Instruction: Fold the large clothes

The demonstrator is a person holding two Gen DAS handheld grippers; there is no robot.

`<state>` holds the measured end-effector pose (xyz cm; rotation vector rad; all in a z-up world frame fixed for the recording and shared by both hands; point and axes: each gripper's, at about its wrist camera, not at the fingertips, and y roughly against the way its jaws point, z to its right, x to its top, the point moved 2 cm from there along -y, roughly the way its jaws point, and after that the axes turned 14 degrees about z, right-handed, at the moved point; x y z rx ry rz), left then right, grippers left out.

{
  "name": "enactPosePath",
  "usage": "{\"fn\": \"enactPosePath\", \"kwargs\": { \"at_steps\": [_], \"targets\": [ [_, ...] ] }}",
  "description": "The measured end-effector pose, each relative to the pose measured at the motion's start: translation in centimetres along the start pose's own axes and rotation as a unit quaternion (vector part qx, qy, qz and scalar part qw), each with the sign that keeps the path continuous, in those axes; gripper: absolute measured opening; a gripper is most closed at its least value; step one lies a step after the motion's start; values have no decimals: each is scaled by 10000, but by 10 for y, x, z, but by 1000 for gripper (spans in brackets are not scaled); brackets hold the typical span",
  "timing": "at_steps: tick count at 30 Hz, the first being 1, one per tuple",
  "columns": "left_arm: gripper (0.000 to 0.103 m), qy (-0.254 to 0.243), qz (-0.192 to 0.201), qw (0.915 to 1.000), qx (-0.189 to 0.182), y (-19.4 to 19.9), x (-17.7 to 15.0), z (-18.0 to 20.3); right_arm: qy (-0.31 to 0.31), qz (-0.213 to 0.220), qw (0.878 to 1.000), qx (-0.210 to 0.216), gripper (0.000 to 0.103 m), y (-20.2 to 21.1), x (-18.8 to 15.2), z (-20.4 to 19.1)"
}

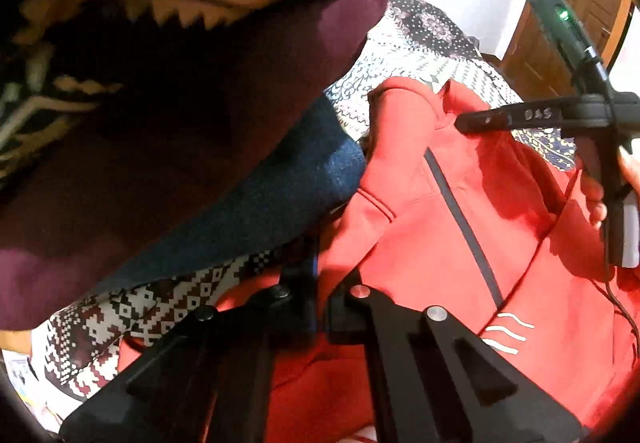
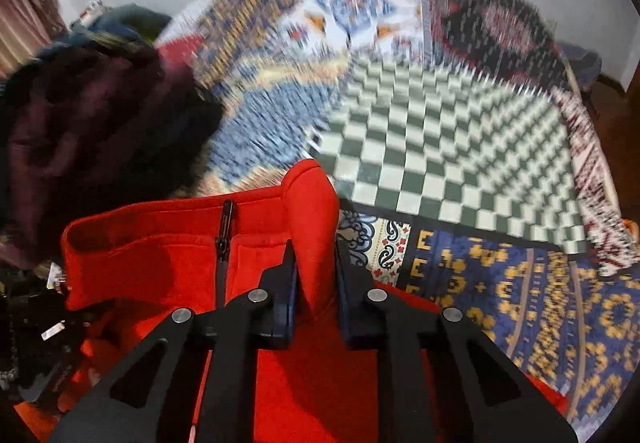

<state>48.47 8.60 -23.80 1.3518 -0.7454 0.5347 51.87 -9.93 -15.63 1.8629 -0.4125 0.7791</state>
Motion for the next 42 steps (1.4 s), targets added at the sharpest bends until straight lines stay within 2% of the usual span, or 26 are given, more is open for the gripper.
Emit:
{"fn": "enactPosePath", "kwargs": {
  "at_steps": [2,8,11,13,17,20,25,30,31,35,39,42],
  "targets": [
    [1,-49,81,10000,-18,13,3,2,93,292,9995,50,13,31,5,-8],
    [0,-72,685,9972,-285,89,23,9,442,1106,9928,158,13,138,3,-35],
    [1,-120,979,9946,-329,127,28,10,517,1264,9903,273,13,168,-10,-45],
    [1,-67,1035,9937,-436,146,23,7,524,1281,9898,338,13,184,-27,-51],
    [1,1,934,9940,-566,174,-2,3,543,1186,9906,411,13,205,-64,-57],
    [1,-8,799,9944,-693,179,-28,18,541,1070,9922,337,13,211,-97,-55],
    [1,-77,327,9968,-722,178,-84,33,332,721,9966,222,13,214,-144,-42],
    [2,98,-100,9979,-638,183,-133,32,305,466,9984,131,14,217,-170,-36],
    [5,128,-155,9978,-629,183,-139,33,293,437,9986,108,17,220,-174,-36],
    [10,332,-234,9976,-564,192,-155,29,50,358,9993,46,17,230,-182,-26],
    [31,690,-110,9968,-378,213,-154,15,-224,474,9986,-103,18,247,-182,-12],
    [36,818,54,9965,-147,226,-151,-1,-437,660,9966,-233,19,258,-175,2]
  ]
}}
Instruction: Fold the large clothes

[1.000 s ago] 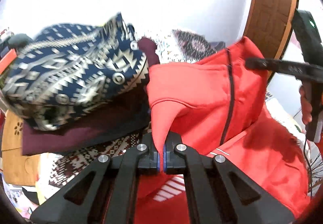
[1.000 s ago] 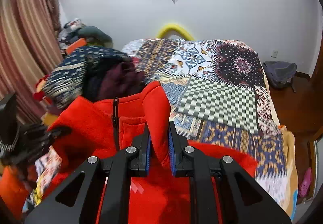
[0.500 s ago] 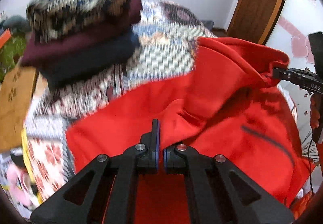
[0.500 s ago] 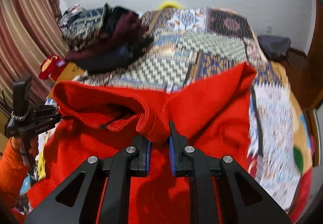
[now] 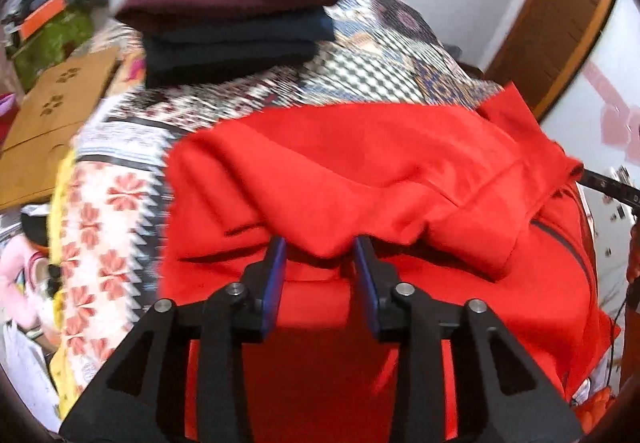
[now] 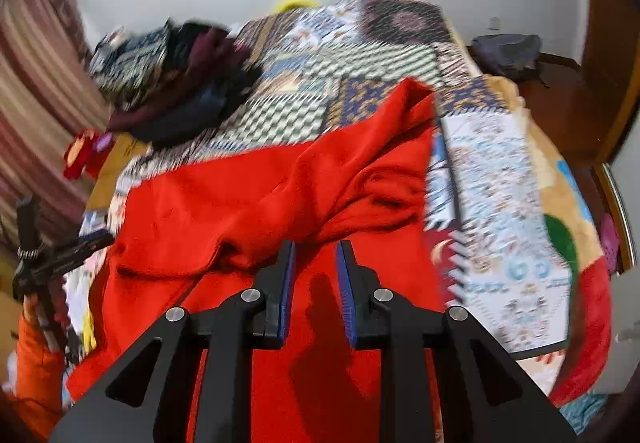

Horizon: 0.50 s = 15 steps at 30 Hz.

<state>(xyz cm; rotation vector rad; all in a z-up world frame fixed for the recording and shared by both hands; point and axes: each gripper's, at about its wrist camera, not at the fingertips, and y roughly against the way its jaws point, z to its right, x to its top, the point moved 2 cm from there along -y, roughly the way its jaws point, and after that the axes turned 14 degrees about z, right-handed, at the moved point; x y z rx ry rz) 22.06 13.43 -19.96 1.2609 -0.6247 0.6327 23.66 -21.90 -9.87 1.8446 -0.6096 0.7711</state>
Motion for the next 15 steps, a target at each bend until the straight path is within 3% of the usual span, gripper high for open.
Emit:
{"fn": "enactPosePath", "kwargs": {
  "at_steps": [2,4,7,11,13,15],
  "targets": [
    [41,161,158,9996,157,9,9,-15,-119,116,9998,-87,24,3,8,7],
    [49,332,286,9985,317,12,16,-30,-247,205,9993,-165,39,1,16,14],
    [55,790,438,9944,553,14,26,-57,-379,344,9985,-198,49,-4,30,21],
    [55,1504,277,9875,384,-3,31,-87,-694,277,9972,-85,53,-25,46,36],
    [55,1690,147,9852,246,-17,32,-94,-912,212,9955,-124,67,-37,50,46],
    [56,1903,-57,9814,244,-35,31,-102,-1186,93,9927,-214,70,-55,54,59]
  ]
}}
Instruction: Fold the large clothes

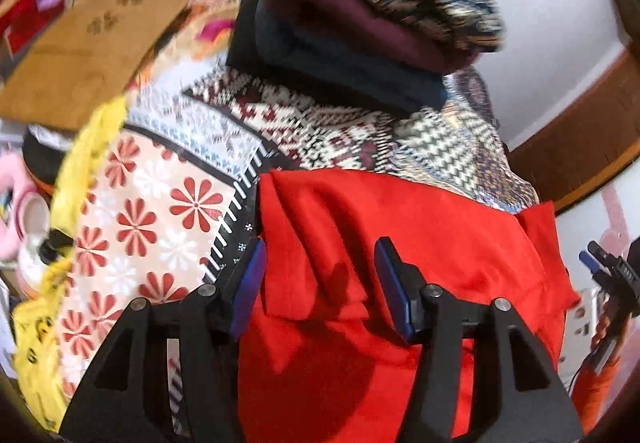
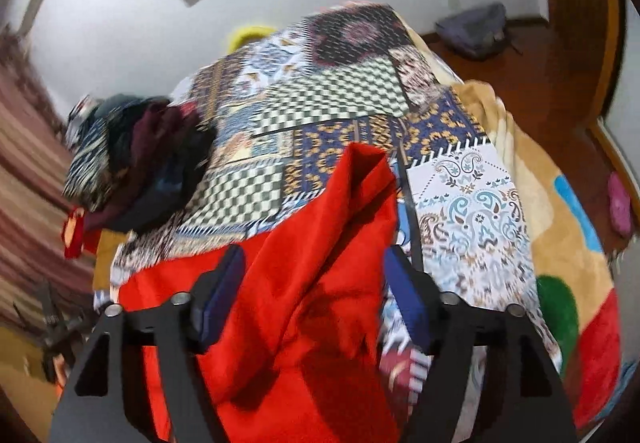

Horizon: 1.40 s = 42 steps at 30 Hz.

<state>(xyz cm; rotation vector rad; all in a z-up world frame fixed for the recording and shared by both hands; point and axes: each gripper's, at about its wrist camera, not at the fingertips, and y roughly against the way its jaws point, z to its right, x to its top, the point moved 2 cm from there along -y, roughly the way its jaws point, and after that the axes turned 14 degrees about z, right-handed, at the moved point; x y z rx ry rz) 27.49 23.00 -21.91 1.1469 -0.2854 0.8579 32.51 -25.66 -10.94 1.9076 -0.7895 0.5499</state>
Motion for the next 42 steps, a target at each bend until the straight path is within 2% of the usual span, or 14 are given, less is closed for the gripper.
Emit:
{"fn": "enactPosePath", "kwargs": {
  "at_steps": [8,11,12,13,15,16,17,22,28,34,36,39,41,42],
  "targets": [
    [65,911,-701,9925,-413,-63,-12,-14,-574,-884,9944,-99,70,-75,-1,28],
    [66,642,-707,9944,-453,-68,-12,-2,-448,-915,9948,-92,70,-90,-4,26],
    [66,564,-733,9945,-482,-70,-11,2,-324,-879,9956,-61,62,-91,-2,23],
    [62,485,-737,9949,-489,-71,-10,6,-262,-877,9958,-12,41,-92,0,19],
    [38,307,-712,9959,-475,-73,-6,11,-198,-958,9950,186,21,-97,2,12],
    [22,241,-689,9962,-473,-74,-4,13,-146,-933,9952,239,18,-98,5,8],
    [18,231,-650,9964,-495,-74,0,14,2,-842,9961,247,17,-98,10,2],
    [10,102,-185,9989,-418,-68,38,15,522,-286,9974,406,15,-90,41,-35],
    [9,-303,350,9989,-22,-70,87,19,908,153,9953,307,15,-107,61,-62],
    [12,-468,126,9973,553,-112,91,1,989,66,9932,-608,15,-143,51,-32],
    [16,-586,142,9958,696,-117,88,-3,983,36,9890,-1107,15,-145,50,-8],
    [25,-824,227,9921,923,-120,83,-3,489,-199,9933,-1028,15,-138,53,20],
    [41,-954,260,9883,1165,-118,81,-3,470,-154,9932,-1055,15,-126,56,27],
    [43,-1003,311,9866,1251,-114,80,-5,497,-100,9935,-1016,15,-116,57,29]
  ]
}}
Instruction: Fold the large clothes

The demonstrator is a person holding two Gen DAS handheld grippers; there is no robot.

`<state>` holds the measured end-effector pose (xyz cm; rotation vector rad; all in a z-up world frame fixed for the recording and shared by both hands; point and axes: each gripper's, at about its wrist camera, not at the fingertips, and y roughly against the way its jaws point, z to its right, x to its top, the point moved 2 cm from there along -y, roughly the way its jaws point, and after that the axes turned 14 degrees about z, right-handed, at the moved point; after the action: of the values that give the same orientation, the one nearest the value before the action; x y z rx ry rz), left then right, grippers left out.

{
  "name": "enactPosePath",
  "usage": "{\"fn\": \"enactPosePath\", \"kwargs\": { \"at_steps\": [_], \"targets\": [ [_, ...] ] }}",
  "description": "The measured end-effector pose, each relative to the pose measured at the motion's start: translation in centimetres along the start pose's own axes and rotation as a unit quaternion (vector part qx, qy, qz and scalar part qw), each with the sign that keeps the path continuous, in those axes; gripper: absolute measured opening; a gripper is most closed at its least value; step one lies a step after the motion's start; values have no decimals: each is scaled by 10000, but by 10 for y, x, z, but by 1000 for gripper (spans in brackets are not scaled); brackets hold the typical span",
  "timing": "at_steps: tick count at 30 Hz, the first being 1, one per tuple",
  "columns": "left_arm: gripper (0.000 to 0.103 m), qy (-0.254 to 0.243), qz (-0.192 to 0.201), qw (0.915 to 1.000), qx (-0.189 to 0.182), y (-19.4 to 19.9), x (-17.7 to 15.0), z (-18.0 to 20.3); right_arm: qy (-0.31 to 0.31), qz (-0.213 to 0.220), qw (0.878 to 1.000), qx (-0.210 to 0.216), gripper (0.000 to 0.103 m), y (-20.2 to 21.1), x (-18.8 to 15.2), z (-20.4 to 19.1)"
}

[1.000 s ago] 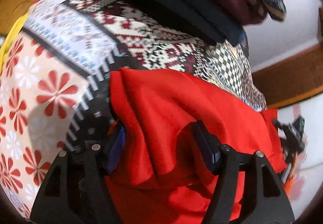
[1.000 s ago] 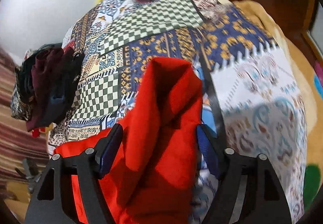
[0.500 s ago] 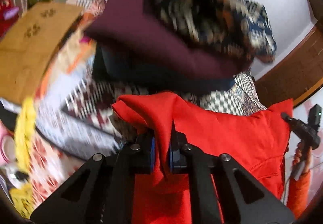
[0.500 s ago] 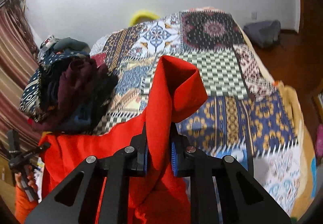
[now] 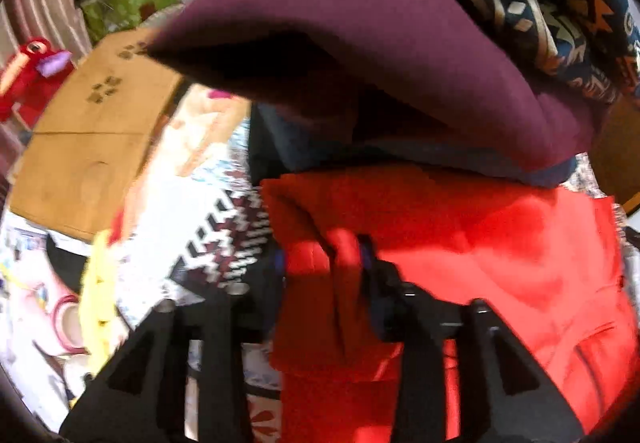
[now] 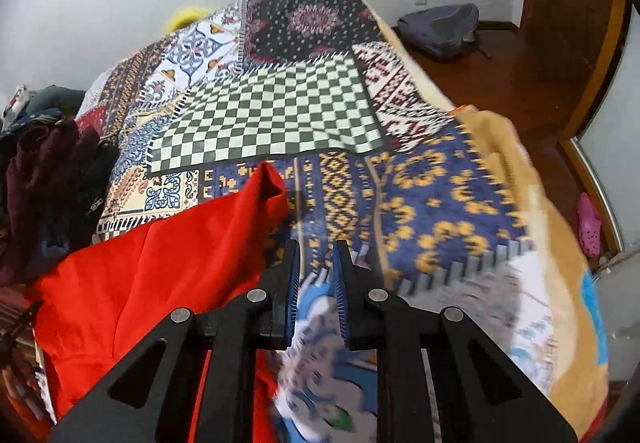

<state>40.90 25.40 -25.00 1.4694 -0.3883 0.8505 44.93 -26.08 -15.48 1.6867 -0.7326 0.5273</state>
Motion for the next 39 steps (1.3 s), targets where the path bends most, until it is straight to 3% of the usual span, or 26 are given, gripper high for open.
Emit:
{"fn": "enactPosePath", "kwargs": {
  "at_steps": [5,9,15,17,20,28,35,39],
  "targets": [
    [44,-18,98,9999,116,23,1,-12,310,-21,9993,226,16,39,-5,-8],
    [45,-236,223,9991,279,48,6,-13,630,13,9972,409,52,66,-13,-22],
    [58,-314,348,9987,182,87,6,-9,813,126,9940,723,63,103,-25,-33],
    [67,-366,369,9986,100,103,1,-7,876,95,9927,821,64,113,-31,-34],
    [71,-432,313,9985,-78,124,-12,1,1000,35,9915,829,64,124,-43,-33],
    [72,-545,-51,9979,-335,141,-61,7,954,-239,9917,831,64,140,-82,-16],
    [73,-261,-678,9960,-512,145,-121,-8,587,-649,9920,905,64,146,-126,5],
    [73,68,-964,9936,-580,149,-153,-21,547,-550,9934,847,66,156,-142,10]
  ]
}}
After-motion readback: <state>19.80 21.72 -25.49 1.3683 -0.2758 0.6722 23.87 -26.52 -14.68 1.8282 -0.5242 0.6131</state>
